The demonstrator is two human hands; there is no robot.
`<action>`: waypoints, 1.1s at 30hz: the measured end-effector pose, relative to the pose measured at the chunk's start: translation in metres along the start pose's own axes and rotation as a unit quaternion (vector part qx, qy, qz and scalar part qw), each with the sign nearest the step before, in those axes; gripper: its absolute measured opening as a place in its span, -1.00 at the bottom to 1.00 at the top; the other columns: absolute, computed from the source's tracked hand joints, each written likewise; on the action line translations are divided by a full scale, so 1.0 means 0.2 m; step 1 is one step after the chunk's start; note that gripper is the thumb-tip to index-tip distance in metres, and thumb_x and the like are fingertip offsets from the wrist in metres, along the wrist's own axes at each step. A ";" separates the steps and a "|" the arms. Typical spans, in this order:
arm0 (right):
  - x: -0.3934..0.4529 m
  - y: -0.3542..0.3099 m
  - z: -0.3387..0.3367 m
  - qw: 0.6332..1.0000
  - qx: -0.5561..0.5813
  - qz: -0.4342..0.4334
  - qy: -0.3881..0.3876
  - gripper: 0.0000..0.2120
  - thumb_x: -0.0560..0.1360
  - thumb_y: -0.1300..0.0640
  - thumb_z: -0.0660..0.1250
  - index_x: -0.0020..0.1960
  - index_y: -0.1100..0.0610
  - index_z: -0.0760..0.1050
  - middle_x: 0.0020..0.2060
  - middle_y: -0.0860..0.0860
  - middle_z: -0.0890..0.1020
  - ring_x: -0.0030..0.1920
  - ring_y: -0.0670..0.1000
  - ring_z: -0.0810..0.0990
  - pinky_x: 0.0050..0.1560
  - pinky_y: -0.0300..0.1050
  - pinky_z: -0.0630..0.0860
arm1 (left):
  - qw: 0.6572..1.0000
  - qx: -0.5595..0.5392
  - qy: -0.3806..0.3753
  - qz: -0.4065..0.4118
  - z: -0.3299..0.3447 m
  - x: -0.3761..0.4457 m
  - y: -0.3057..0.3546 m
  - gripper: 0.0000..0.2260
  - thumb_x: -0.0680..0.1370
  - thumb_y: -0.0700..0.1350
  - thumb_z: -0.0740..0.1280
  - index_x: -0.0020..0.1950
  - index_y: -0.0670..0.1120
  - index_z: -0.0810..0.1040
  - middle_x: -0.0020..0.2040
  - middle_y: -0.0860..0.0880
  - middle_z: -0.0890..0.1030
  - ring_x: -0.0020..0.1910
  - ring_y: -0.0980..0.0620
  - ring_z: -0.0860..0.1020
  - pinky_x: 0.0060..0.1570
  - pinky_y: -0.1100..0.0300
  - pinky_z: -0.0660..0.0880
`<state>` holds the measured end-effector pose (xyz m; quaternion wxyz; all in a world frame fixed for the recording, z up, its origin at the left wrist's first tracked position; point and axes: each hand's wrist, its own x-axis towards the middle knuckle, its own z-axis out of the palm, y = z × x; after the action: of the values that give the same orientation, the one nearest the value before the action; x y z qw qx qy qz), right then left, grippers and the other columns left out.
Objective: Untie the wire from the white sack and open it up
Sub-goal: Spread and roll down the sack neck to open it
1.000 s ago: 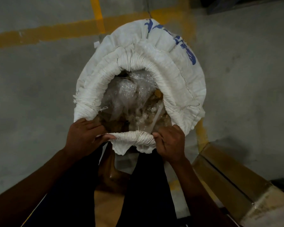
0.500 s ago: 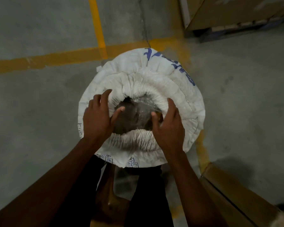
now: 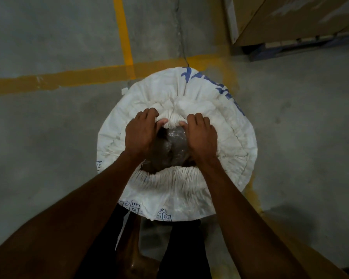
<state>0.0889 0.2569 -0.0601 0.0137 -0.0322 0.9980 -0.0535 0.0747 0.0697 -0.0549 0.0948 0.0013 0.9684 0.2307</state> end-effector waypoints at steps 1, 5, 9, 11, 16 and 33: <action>0.02 0.01 -0.02 0.999 0.047 -0.005 -0.002 -0.63 0.68 -0.13 0.10 0.01 0.13 0.50 -0.17 0.10 0.62 -0.24 0.13 0.62 -0.34 -0.04 0.51 | 0.999 -0.032 0.000 -0.003 -0.02 0.03 0.01 -0.60 0.67 0.22 0.16 0.17 -0.10 0.52 0.06 -0.10 0.66 0.02 -0.14 0.61 -0.12 0.07 0.41; 0.18 0.08 -0.14 0.981 0.190 0.019 -0.032 -0.58 0.69 -0.15 0.10 -0.01 0.16 0.53 -0.29 0.12 0.66 -0.30 0.11 0.62 -0.28 0.00 0.52 | 0.989 -0.139 -0.003 0.052 -0.16 0.17 0.01 -0.73 0.67 0.11 0.30 0.02 -0.10 0.50 -0.18 -0.02 0.60 -0.21 0.05 0.51 -0.20 0.13 0.30; 0.39 0.20 -0.29 0.927 0.354 0.037 -0.117 -0.51 0.71 -0.08 0.13 -0.35 0.10 0.35 -0.42 0.04 0.46 -0.36 -0.02 0.42 -0.21 -0.04 0.34 | 0.954 -0.272 -0.098 0.080 -0.33 0.38 -0.03 -0.64 0.65 0.01 0.37 -0.27 -0.11 0.40 -0.33 -0.02 0.37 -0.34 0.10 0.35 -0.28 0.03 0.33; 0.49 0.25 -0.33 0.886 0.403 0.081 -0.216 -0.52 0.71 -0.12 0.12 -0.06 0.20 0.62 -0.06 0.14 0.69 -0.01 0.01 0.62 0.14 0.00 0.49 | 0.929 -0.324 -0.178 0.026 -0.41 0.44 -0.04 -0.61 0.63 0.04 0.39 -0.28 -0.15 0.41 -0.31 -0.06 0.28 -0.36 0.09 0.27 -0.36 0.15 0.24; 0.62 0.30 -0.38 0.831 0.481 0.082 -0.268 -0.48 0.67 -0.21 0.11 0.55 0.00 0.37 0.51 -0.06 0.44 0.51 -0.04 0.37 0.56 -0.05 0.21 | 0.852 -0.394 -0.324 -0.122 -0.45 0.51 -0.14 -0.49 0.49 0.23 0.47 0.02 -0.25 0.69 0.00 -0.16 0.73 0.01 -0.10 0.67 0.17 0.01 0.54; -0.16 -0.24 -0.11 0.920 0.067 0.382 0.051 -0.44 0.61 -0.30 0.12 0.40 0.07 0.42 0.13 0.11 0.59 0.17 0.19 0.53 0.23 0.21 0.37 | 0.931 -0.048 0.096 -0.349 0.05 -0.24 0.09 -0.32 0.47 0.48 0.28 0.36 0.00 0.45 0.34 -0.15 0.53 0.38 -0.24 0.45 0.39 -0.29 0.29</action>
<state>0.1238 0.2131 -0.0331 -0.0159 0.3551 0.9279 -0.1126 0.1226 0.0870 -0.0465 0.0757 -0.3635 0.9001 0.2281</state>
